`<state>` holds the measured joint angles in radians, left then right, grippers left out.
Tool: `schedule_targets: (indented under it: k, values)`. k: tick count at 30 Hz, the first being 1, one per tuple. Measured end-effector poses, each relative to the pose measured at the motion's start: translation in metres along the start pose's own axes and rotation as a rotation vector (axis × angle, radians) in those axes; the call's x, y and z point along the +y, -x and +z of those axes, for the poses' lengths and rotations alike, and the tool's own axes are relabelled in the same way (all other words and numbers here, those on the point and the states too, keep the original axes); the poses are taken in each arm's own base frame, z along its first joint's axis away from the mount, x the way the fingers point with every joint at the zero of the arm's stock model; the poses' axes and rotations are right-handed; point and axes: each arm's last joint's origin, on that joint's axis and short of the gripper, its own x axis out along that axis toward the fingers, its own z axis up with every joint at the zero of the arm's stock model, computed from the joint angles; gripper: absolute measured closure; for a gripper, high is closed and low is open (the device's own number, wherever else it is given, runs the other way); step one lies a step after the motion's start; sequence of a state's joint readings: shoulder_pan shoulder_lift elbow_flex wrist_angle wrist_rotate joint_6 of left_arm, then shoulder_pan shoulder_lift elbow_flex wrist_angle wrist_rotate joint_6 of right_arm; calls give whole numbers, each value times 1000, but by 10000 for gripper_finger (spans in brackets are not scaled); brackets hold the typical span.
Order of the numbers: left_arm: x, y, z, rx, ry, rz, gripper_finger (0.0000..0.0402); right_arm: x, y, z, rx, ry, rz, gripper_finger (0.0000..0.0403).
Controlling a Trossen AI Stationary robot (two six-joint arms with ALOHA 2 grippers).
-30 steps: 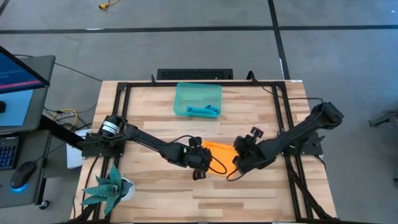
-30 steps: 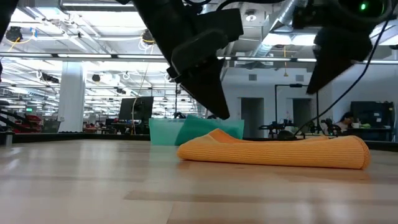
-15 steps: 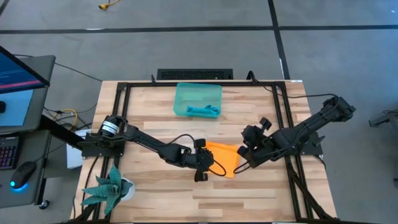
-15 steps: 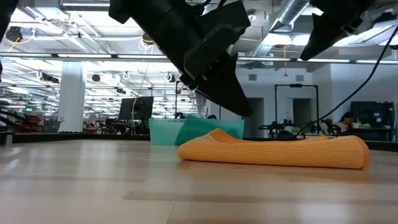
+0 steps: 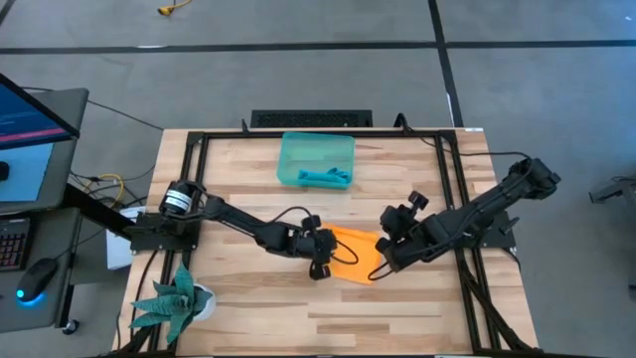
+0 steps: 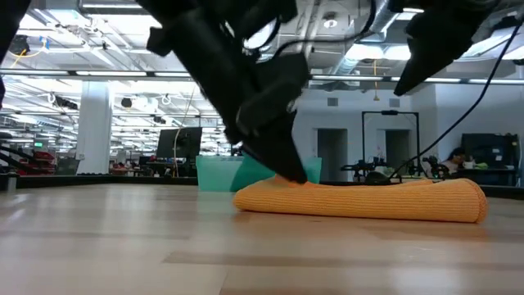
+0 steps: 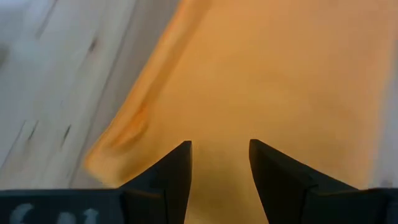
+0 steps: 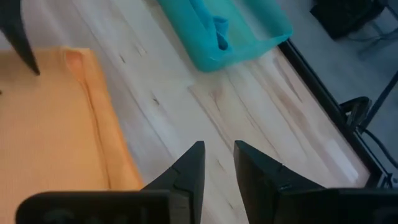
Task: Roll microfiber towels into tight, uniform cylinder then place into a basket
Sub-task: Fold the yellow microfiber cloth
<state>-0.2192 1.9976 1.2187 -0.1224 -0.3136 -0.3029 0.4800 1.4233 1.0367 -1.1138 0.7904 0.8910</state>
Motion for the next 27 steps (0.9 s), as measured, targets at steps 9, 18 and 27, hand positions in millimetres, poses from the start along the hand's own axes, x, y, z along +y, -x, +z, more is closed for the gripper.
schedule_targets:
  k: [9,18,27]
  values:
    - [27,-12,-19,72,198,25,248,-5,-6,5,13,-28,-22,295]
    - [6,-4,-30,221,509,-115,248,-6,-7,5,15,-34,-23,295]
    - [-26,31,13,21,265,-113,248,-3,-4,3,11,-20,-10,295]
